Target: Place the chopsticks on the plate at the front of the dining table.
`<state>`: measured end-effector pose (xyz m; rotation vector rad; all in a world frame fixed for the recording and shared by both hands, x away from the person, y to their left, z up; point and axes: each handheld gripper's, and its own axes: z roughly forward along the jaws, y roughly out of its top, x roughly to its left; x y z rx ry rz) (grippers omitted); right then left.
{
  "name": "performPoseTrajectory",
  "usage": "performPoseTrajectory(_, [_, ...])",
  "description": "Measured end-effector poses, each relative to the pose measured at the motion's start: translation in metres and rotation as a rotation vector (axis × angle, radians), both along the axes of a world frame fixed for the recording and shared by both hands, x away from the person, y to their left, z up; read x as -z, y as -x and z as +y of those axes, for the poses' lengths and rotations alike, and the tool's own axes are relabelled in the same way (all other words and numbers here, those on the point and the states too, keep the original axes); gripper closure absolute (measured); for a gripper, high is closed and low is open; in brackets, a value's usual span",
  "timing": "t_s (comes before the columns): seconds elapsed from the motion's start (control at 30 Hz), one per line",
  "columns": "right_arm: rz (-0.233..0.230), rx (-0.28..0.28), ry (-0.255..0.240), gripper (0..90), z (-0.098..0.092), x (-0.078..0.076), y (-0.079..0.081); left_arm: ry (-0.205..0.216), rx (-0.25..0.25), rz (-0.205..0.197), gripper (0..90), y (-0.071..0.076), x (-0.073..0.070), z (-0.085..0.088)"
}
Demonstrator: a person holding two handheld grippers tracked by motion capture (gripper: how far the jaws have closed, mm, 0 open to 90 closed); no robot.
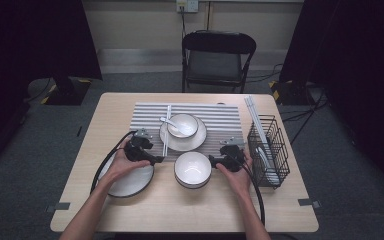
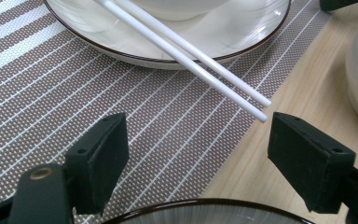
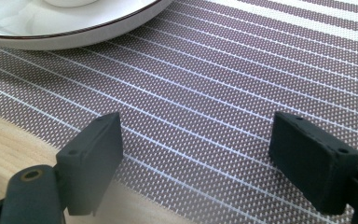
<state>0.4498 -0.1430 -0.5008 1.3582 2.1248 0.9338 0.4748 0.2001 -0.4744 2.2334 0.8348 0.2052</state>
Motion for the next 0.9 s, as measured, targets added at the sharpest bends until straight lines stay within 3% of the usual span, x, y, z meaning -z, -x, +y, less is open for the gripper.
performPoseTrajectory(0.07, [0.0, 0.0, 0.0, 16.9, 0.0, 0.0, 0.0, -0.018, 0.002, 0.002, 21.6, 0.0003, -0.0001, 0.0014])
performPoseTrajectory(0.9, [0.0, 0.0, 0.0, 16.9, -0.0001, 0.0, 0.0, -0.015, 0.009, 0.009, 22.9, 0.0003, 0.0025, 0.0006])
